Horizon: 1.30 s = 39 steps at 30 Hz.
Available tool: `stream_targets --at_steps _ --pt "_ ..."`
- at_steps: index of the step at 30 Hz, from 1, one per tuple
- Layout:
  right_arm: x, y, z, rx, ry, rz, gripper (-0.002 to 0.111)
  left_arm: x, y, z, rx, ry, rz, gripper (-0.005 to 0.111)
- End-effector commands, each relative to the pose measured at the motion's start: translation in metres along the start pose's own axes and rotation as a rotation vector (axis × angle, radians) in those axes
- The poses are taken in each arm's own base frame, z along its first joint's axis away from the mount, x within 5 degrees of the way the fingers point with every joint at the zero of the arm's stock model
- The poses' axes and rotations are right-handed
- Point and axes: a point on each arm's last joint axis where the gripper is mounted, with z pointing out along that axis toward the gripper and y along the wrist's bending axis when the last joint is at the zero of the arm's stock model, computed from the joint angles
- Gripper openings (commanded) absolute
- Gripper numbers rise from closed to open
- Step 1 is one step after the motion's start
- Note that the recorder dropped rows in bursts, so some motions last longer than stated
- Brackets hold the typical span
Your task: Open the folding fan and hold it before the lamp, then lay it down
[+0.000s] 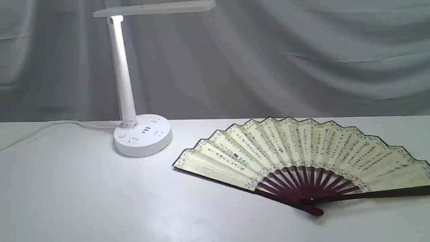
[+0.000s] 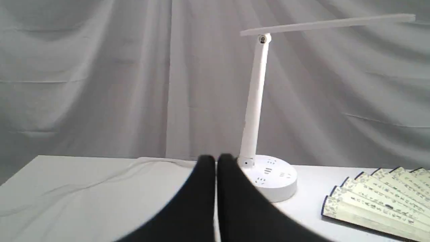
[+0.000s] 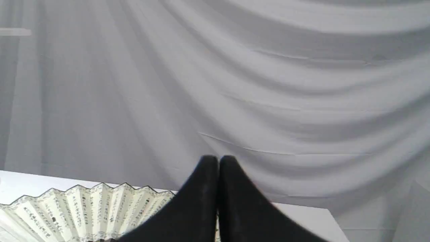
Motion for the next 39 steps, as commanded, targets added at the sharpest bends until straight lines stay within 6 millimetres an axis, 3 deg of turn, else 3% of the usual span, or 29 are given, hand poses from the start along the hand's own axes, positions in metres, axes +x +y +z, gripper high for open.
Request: stream_targets --at_steps 1,10,14,24,39 --pt "0.02 0.003 0.012 0.001 -0.027 0.021 0.0 0.013 0.001 0.005 0.002 -0.026 -0.009 0.0" --pt "0.087 0.012 0.035 0.012 -0.021 0.037 0.0 0.053 0.003 0.015 0.001 -0.018 -0.009 0.0" --pt "0.117 0.016 0.039 0.003 0.053 0.011 0.0 0.054 0.003 0.015 0.0 -0.002 -0.009 0.0" --pt "0.13 0.018 0.037 -0.021 0.206 -0.024 0.0 0.059 0.004 0.015 -0.004 0.044 0.002 0.0" --pt "0.132 0.019 0.036 -0.025 0.228 -0.024 0.0 0.064 0.004 0.014 -0.009 0.109 0.002 0.0"
